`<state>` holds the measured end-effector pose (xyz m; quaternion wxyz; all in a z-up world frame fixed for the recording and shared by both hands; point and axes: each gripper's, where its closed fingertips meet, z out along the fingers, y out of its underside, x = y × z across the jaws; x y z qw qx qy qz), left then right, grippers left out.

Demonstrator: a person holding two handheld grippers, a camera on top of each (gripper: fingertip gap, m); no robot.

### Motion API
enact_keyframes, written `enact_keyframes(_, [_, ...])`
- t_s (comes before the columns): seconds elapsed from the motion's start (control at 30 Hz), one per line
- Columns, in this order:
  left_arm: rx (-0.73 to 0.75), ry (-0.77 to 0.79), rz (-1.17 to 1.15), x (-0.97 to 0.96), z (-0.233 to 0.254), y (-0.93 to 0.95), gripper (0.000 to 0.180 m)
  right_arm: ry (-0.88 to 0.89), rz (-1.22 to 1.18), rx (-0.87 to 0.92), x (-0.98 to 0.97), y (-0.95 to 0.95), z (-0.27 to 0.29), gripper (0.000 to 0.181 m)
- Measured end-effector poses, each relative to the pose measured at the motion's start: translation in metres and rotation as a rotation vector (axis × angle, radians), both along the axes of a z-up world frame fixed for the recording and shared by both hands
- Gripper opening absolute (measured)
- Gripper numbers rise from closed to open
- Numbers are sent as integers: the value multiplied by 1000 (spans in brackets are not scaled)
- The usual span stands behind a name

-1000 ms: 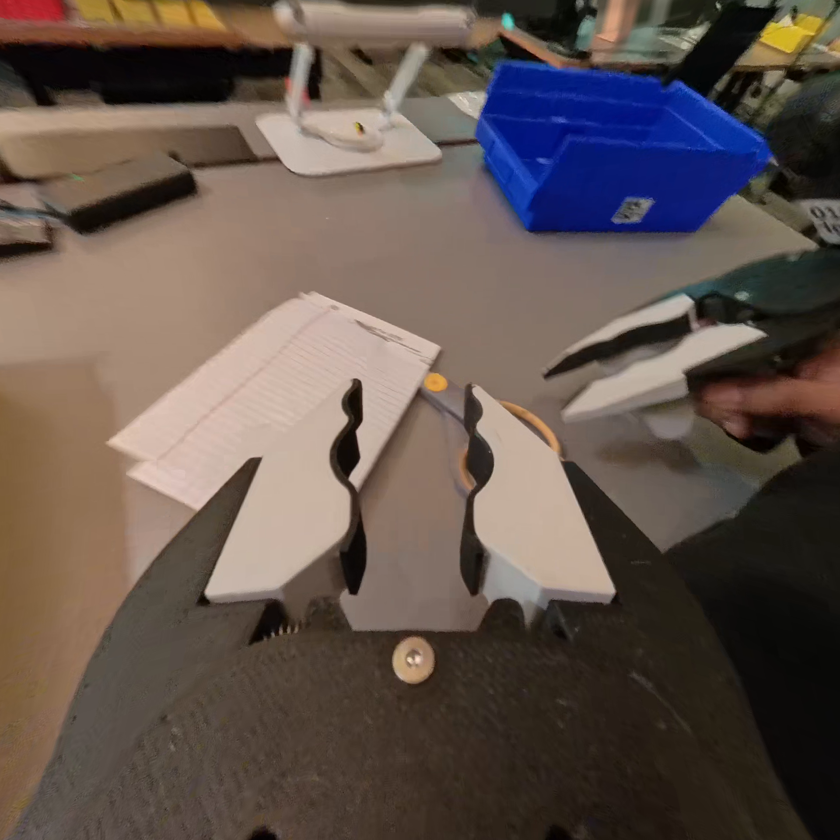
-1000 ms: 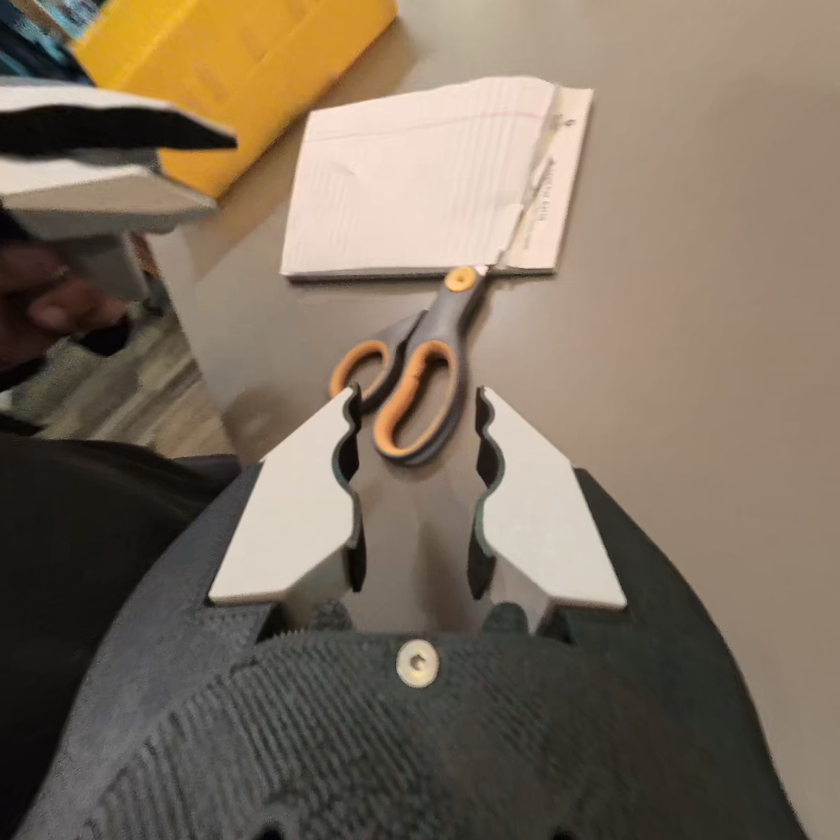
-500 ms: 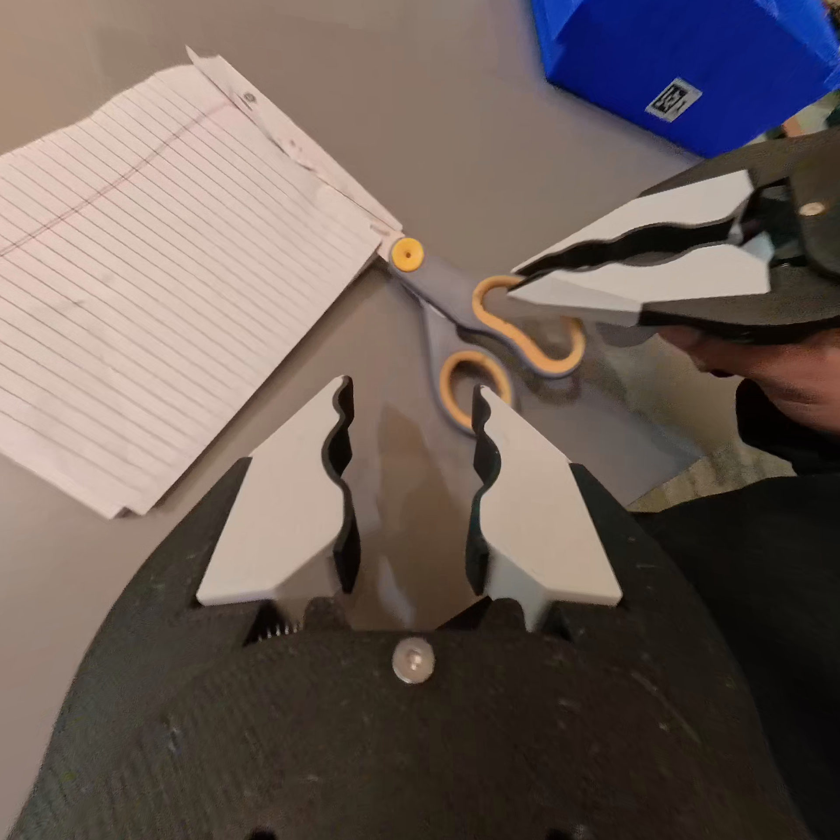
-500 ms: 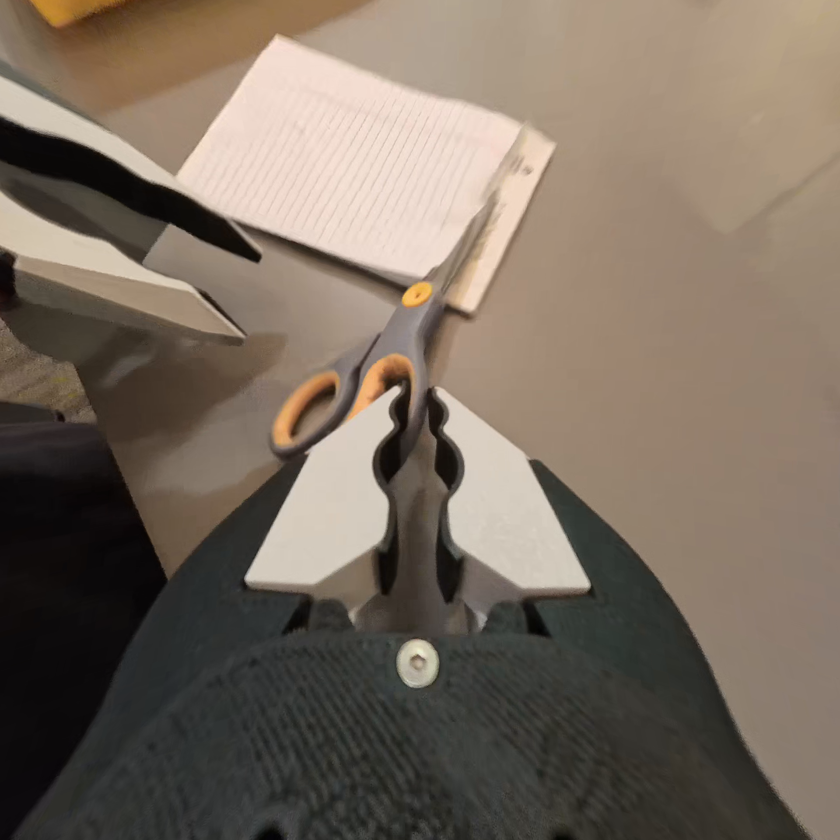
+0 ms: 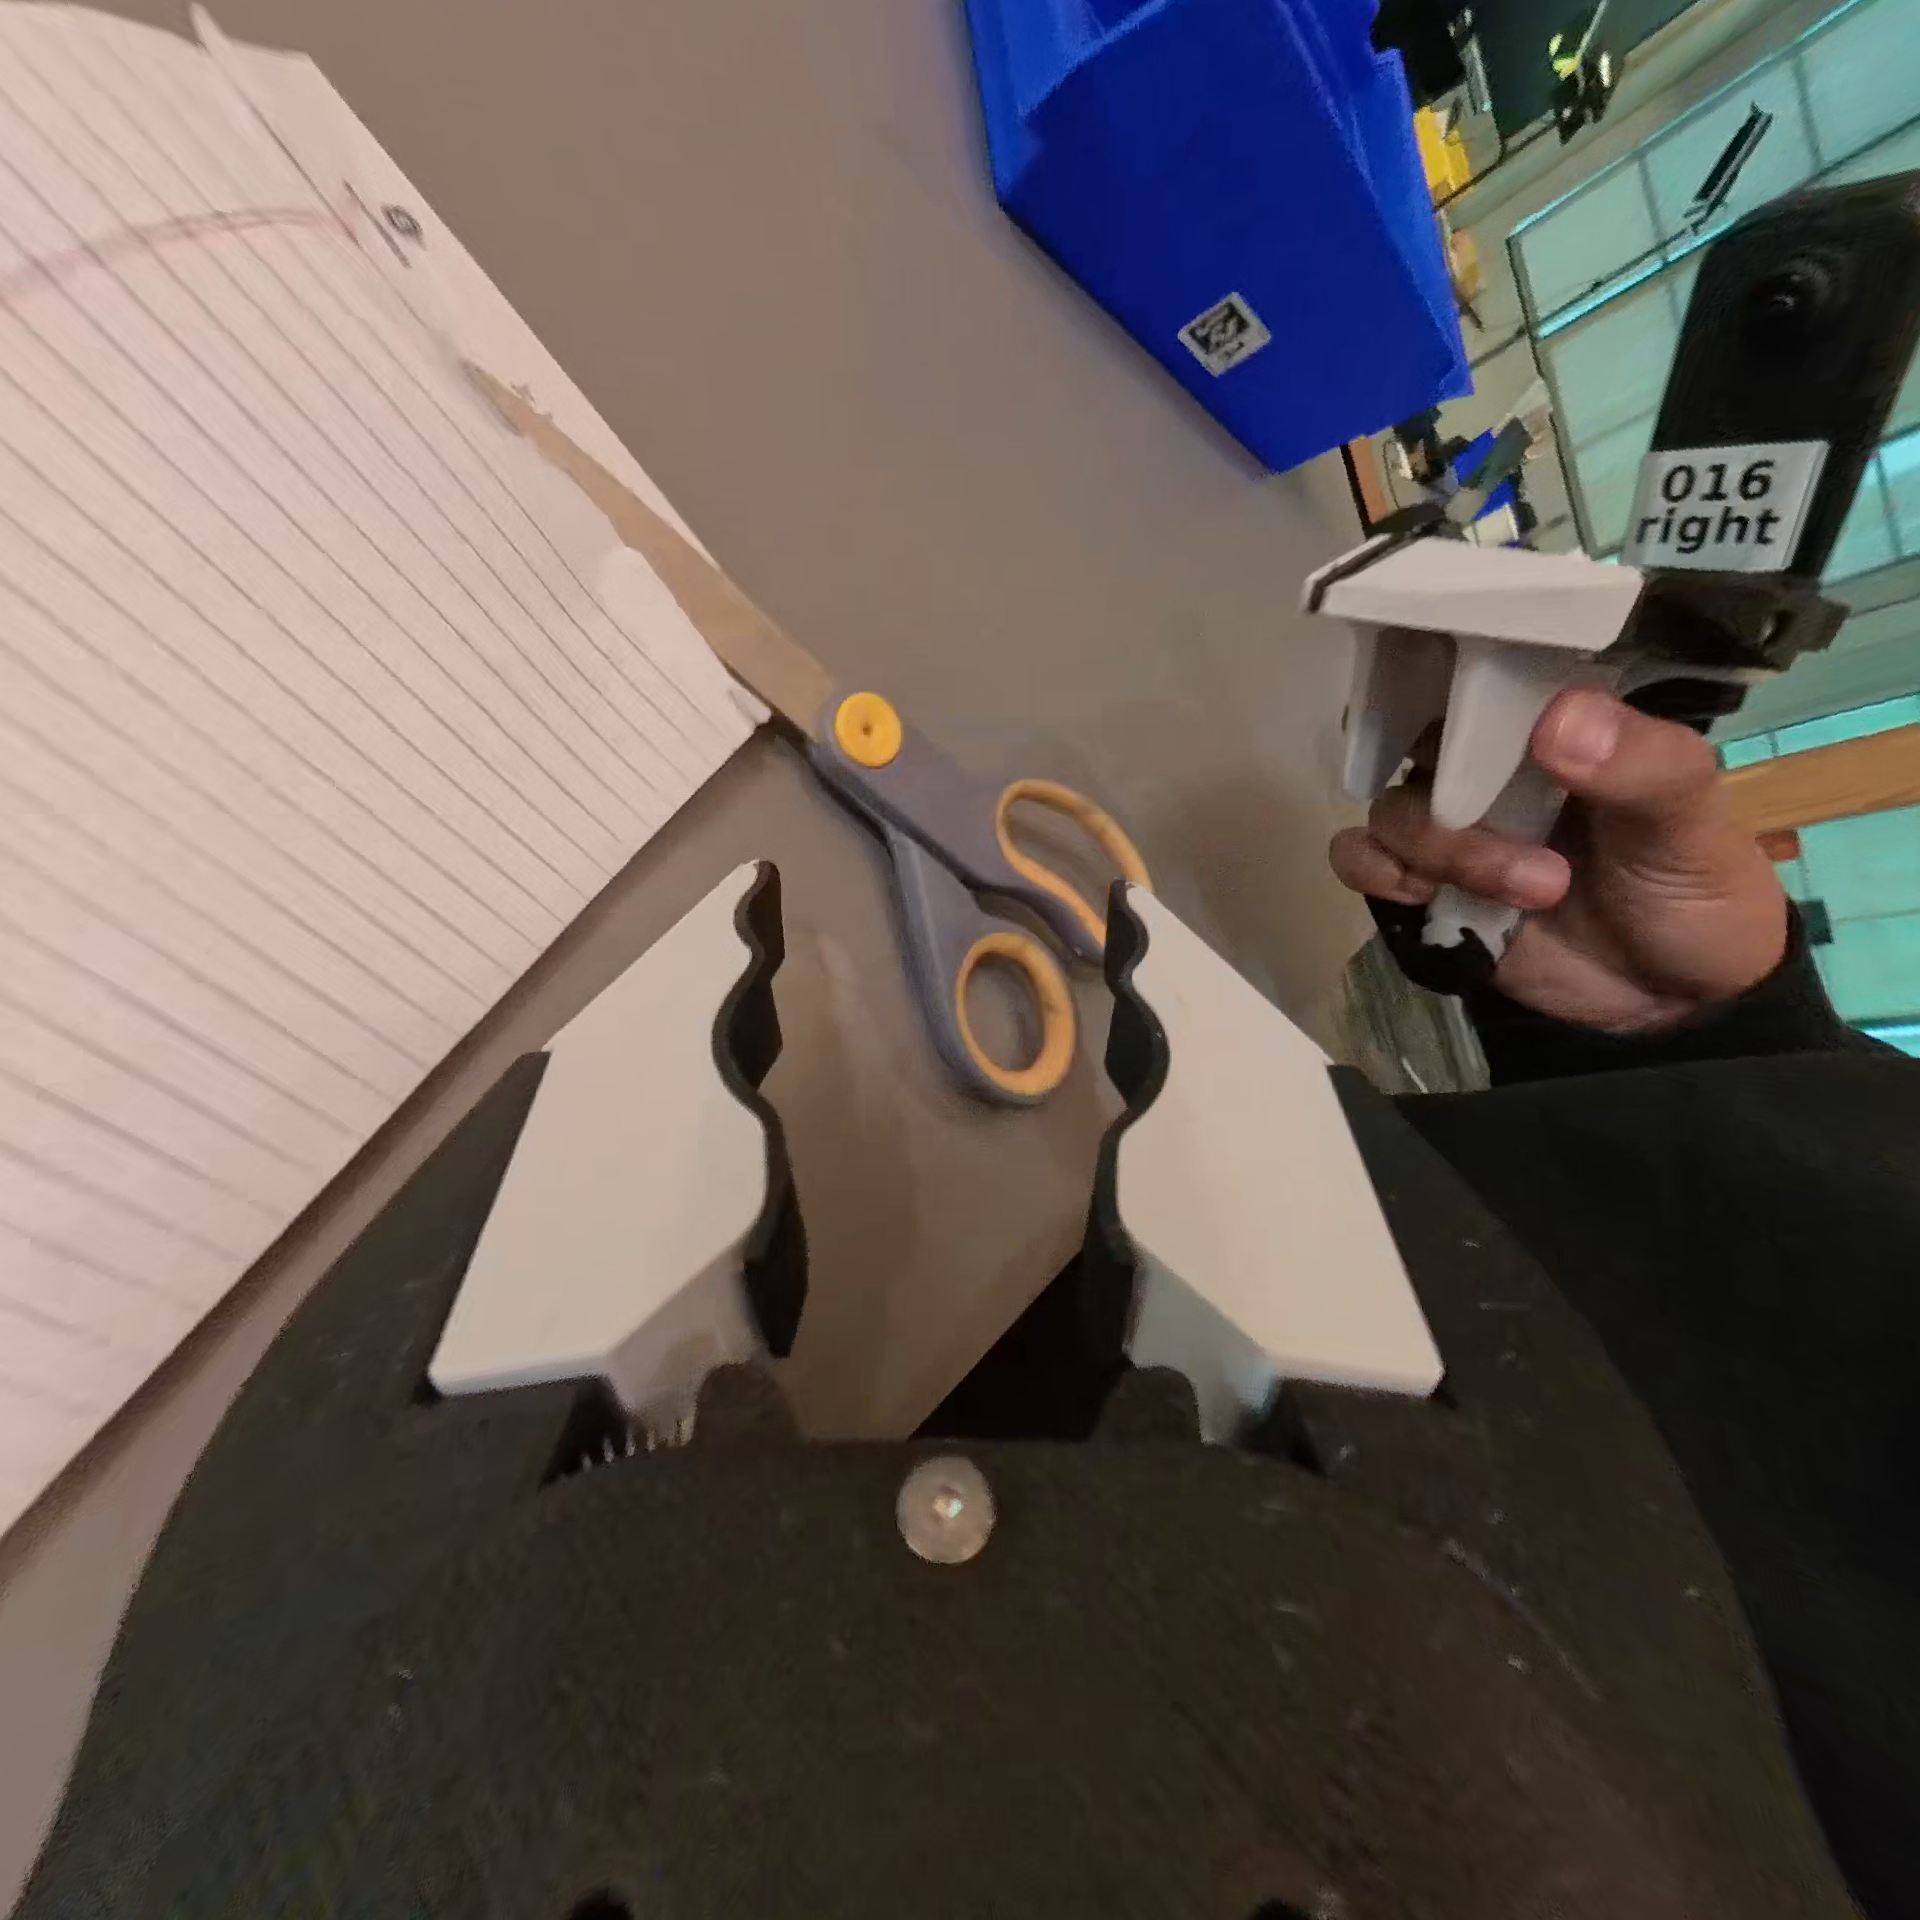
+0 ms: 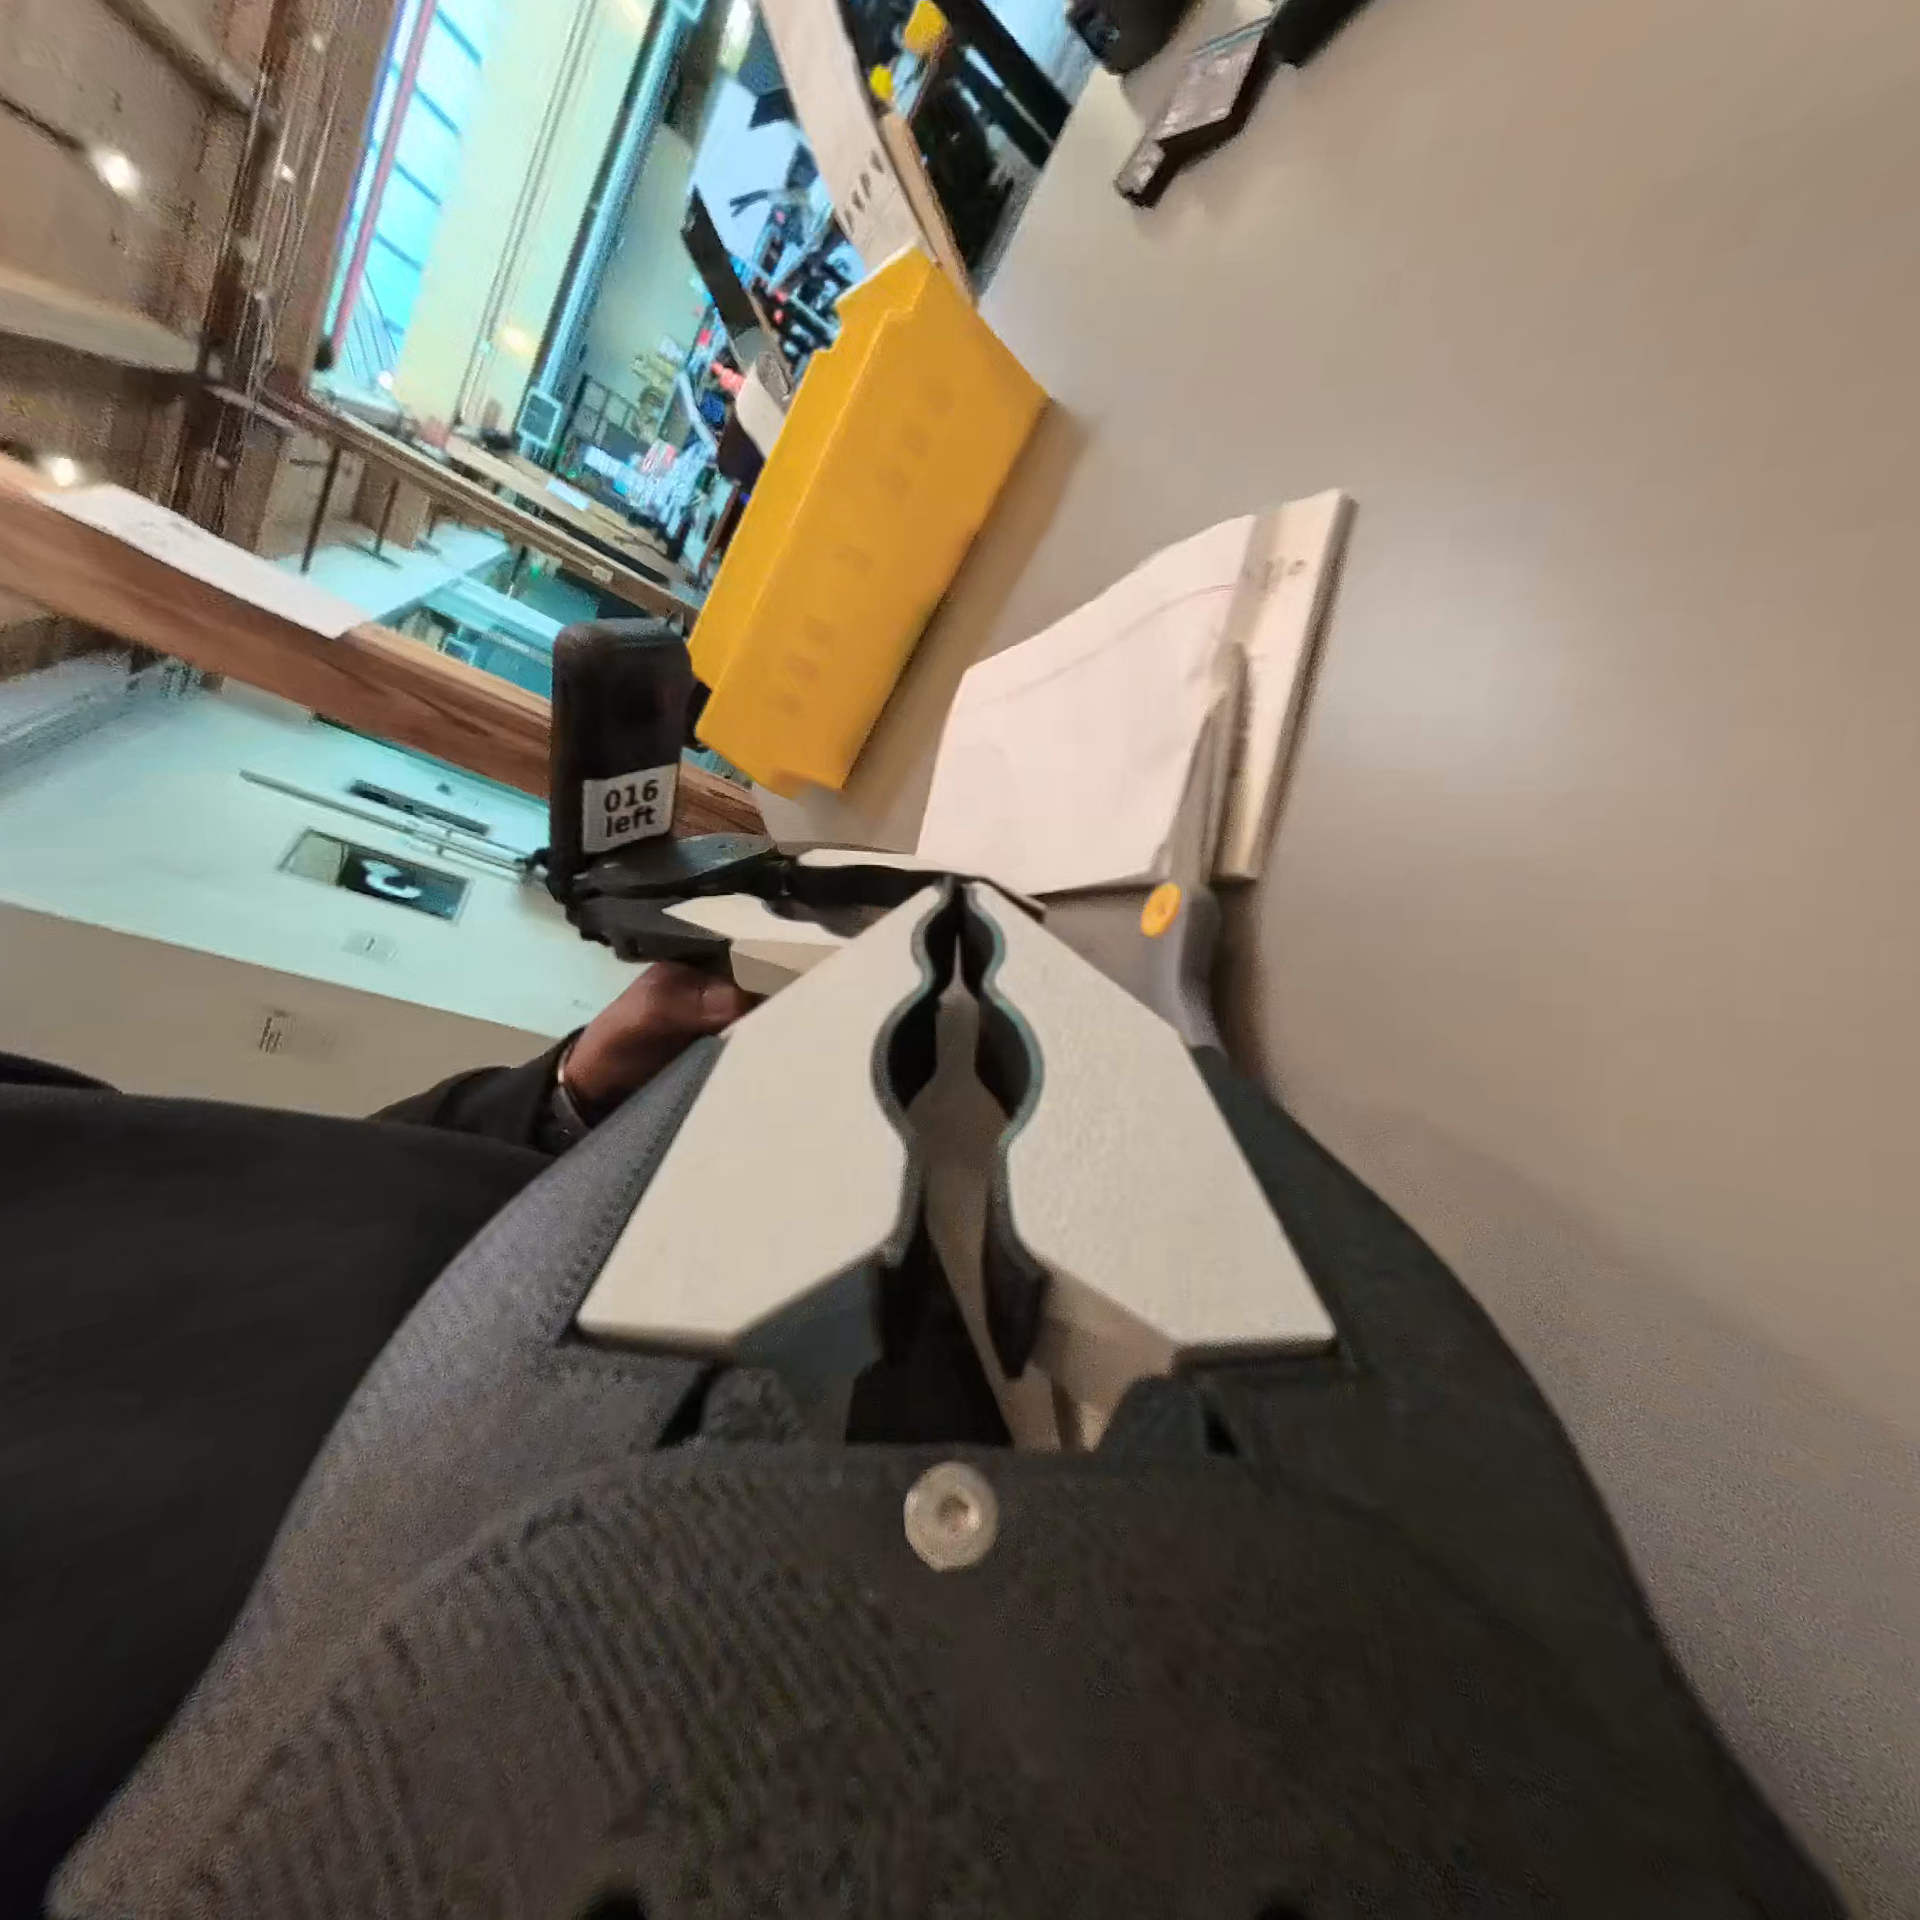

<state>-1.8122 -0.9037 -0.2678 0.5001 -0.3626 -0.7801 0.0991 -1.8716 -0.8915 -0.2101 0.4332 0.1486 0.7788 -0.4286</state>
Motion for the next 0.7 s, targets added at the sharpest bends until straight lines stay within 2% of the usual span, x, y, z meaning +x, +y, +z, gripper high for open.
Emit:
enact_keyframes(0.17, [72,-23,-34,-5,-10,6,58,244,-20,96,-14,17,-43,0])
enact_keyframes(0.27, [7,-77,-63,-5,-19,6,55,451,30,162,-9,22,-67,28])
enact_keyframes(0.37, [-125,-145,-79,-6,-29,1,45,636,114,204,0,19,-89,35])
enact_keyframes(0.43, [-267,-192,-76,-8,-34,-12,39,752,167,239,2,19,-103,33])
enact_keyframes(0.57, [-572,-283,-67,-12,-34,-43,40,998,238,199,-1,20,-107,13])
enact_keyframes(0.6, [-638,-318,-60,-12,-36,-50,41,1017,261,186,2,21,-107,5])
enact_keyframes(0.67, [-725,-404,-74,-8,-49,-60,46,1044,271,176,3,22,-107,5])
enact_keyframes(0.7, [-748,-391,-62,-11,-49,-61,46,1047,280,180,2,24,-107,5])
